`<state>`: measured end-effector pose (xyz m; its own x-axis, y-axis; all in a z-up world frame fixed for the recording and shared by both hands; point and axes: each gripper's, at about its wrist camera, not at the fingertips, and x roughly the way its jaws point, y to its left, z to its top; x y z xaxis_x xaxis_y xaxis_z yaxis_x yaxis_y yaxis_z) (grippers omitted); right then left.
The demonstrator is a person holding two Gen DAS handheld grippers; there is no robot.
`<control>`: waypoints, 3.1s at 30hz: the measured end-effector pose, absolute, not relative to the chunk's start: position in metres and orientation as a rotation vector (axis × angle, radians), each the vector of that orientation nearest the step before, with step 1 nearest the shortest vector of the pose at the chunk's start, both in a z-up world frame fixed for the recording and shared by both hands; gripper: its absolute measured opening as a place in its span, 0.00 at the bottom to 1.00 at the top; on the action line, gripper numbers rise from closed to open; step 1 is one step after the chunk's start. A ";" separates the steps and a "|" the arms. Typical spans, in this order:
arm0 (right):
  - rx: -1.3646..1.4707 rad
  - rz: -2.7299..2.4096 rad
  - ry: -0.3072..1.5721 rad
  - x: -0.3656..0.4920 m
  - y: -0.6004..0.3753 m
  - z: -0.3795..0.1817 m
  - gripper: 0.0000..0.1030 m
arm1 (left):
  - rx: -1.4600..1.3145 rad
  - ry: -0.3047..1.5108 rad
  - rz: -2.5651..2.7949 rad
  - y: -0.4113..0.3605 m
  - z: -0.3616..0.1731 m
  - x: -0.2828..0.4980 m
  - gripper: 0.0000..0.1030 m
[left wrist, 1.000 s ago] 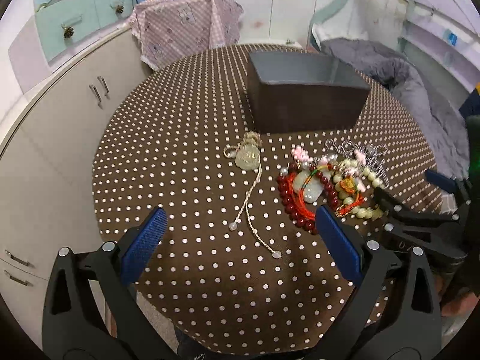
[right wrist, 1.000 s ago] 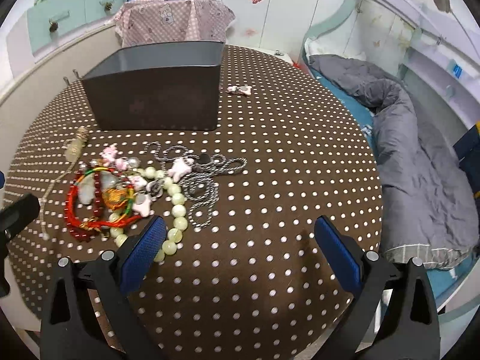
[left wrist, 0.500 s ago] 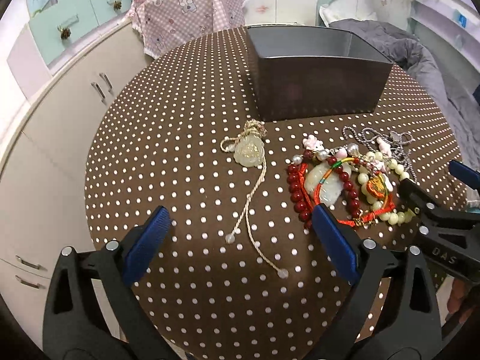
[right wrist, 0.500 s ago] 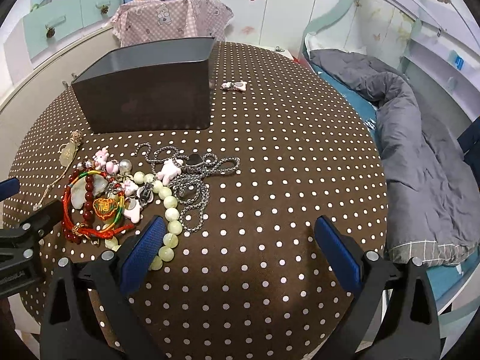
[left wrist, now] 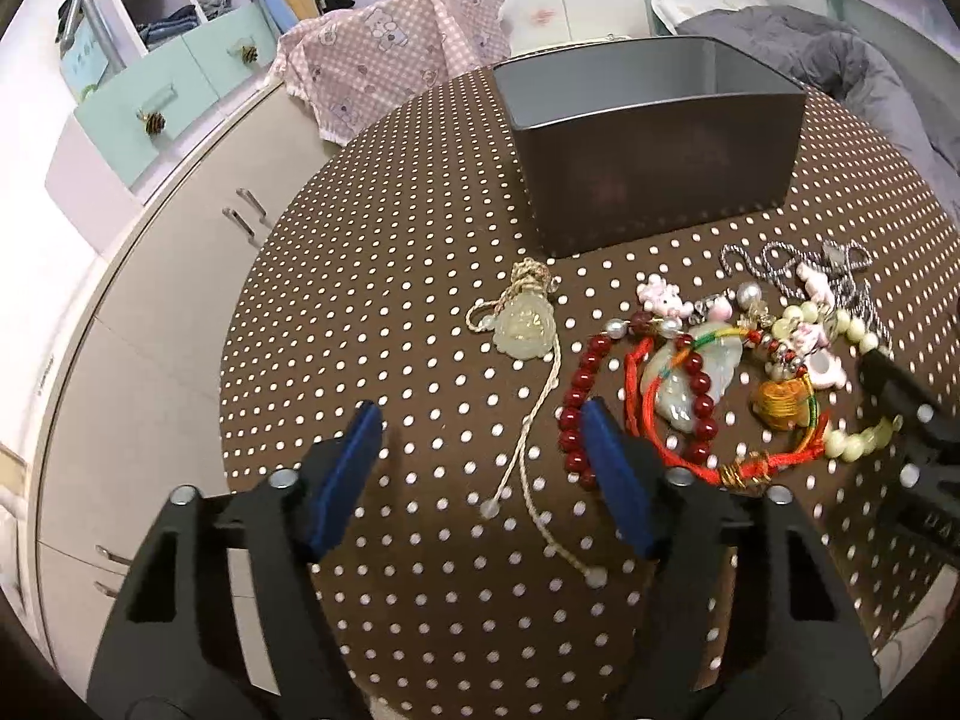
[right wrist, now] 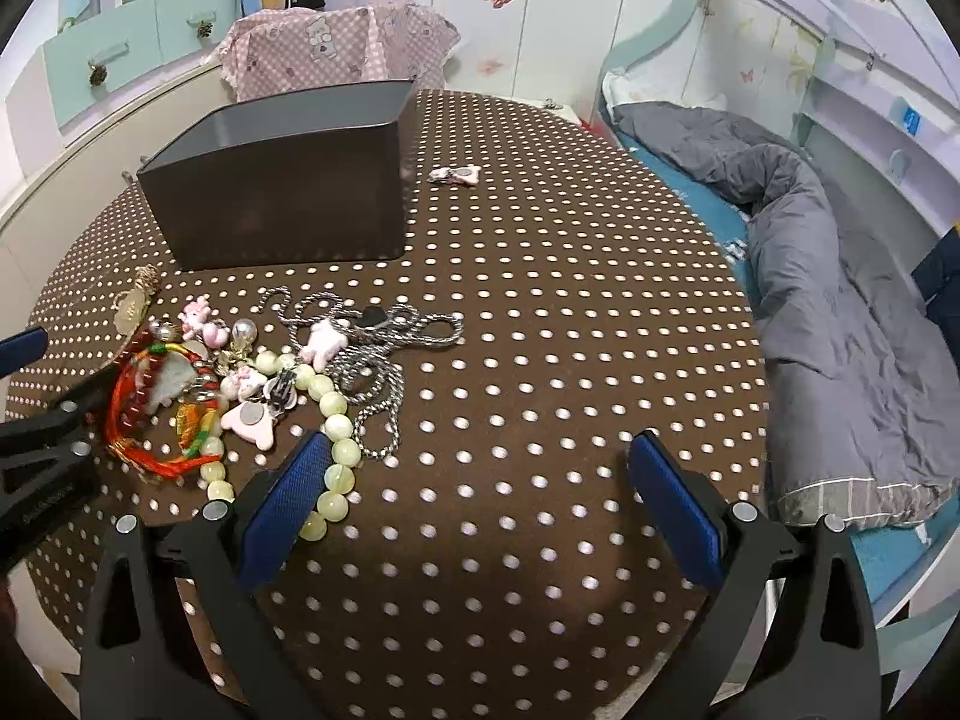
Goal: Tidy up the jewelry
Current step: 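Lower both tools toward the jewelry pile beside the grey tin box, then grasp the red bead bracelet with left tool while right grasps green bead bracelet, then carry both bracelets over the tin box and open both tools to drop them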
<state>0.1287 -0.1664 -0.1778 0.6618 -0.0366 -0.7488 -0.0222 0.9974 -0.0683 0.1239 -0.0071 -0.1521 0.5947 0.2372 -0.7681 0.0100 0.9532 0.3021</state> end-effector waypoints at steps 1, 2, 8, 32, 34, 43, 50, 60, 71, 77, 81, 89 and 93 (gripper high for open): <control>-0.082 -0.017 0.844 0.126 -0.168 -0.178 0.92 | 0.288 0.927 0.133 -0.007 -0.152 0.121 0.55; -0.087 -0.025 0.841 0.124 -0.170 -0.178 0.92 | 0.280 0.933 0.122 -0.004 -0.152 0.118 0.49; -0.102 -0.002 0.821 0.112 -0.175 -0.178 0.80 | 0.241 0.950 0.055 0.003 -0.155 0.102 0.34; -0.186 0.081 0.804 0.098 -0.161 -0.178 0.53 | 0.160 0.923 0.084 0.038 -0.149 0.078 0.48; -0.180 0.079 0.805 0.098 -0.162 -0.178 0.53 | 0.139 0.897 0.000 0.033 -0.142 0.077 0.48; -0.170 0.080 0.806 0.097 -0.163 -0.178 0.53 | 0.052 0.921 -0.150 0.025 -0.152 0.101 0.33; -0.167 0.080 0.807 0.097 -0.163 -0.178 0.53 | 0.049 0.934 -0.133 0.039 -0.156 0.107 0.28; -0.134 0.151 0.818 0.096 -0.162 -0.177 0.25 | 0.077 0.932 -0.140 0.029 -0.155 0.100 0.08; -0.127 0.201 0.808 0.099 -0.157 -0.163 0.08 | -0.002 0.890 -0.169 0.036 -0.137 0.103 0.07; -0.107 0.225 0.757 0.098 -0.157 -0.143 0.08 | -0.011 0.825 -0.196 0.035 -0.118 0.105 0.07; -0.096 0.251 0.704 0.099 -0.158 -0.124 0.08 | -0.008 0.783 -0.205 0.036 -0.104 0.110 0.08; -0.124 0.234 0.614 0.108 -0.154 -0.096 0.08 | -0.008 0.719 -0.240 0.029 -0.085 0.115 0.07; -0.132 0.236 0.572 0.113 -0.152 -0.085 0.08 | -0.008 0.686 -0.249 0.029 -0.074 0.120 0.07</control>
<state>0.1129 -0.1522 -0.0851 0.8149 0.1840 -0.5496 -0.2571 0.9646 -0.0583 0.1200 0.0294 -0.0737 0.7453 -0.2297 -0.6259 0.2245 0.9704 -0.0888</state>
